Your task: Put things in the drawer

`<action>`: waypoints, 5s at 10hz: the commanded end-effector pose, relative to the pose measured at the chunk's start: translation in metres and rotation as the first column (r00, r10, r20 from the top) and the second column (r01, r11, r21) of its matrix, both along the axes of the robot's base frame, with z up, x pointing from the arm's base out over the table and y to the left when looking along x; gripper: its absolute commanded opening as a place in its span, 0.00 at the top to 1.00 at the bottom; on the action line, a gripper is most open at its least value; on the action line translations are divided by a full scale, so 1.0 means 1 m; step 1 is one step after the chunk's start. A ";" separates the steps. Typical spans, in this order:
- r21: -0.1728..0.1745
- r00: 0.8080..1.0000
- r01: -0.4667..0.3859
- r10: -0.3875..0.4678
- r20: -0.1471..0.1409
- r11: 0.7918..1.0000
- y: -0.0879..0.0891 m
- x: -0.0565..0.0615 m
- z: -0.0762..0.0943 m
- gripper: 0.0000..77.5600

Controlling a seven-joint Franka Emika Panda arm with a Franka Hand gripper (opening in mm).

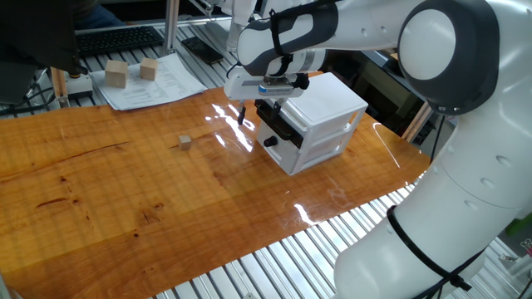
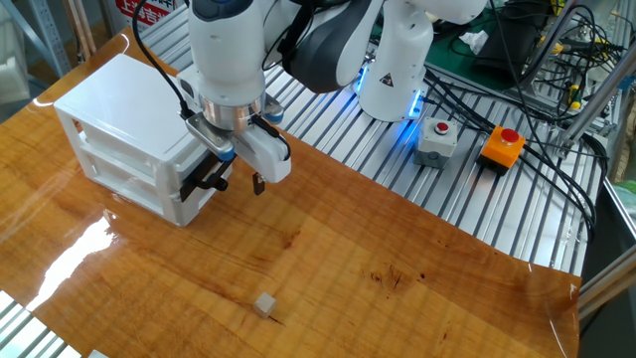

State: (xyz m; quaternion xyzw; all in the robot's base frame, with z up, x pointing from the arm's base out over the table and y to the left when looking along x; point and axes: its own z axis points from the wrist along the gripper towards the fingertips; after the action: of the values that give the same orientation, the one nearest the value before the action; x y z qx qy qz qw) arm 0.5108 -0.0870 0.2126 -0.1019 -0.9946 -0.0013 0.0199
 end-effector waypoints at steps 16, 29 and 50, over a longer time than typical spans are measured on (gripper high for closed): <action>-0.017 0.999 -0.050 0.050 -0.016 0.999 0.036 -0.010 -0.002 0.00; -0.030 0.998 -0.045 0.044 -0.033 0.999 0.060 0.000 0.016 0.00; -0.021 0.999 -0.016 0.016 -0.040 1.000 0.101 0.045 -0.002 0.00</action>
State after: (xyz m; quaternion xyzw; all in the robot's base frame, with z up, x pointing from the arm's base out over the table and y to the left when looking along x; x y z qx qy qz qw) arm 0.5548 0.0145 0.2099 -0.0928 -0.9948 0.0117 0.0404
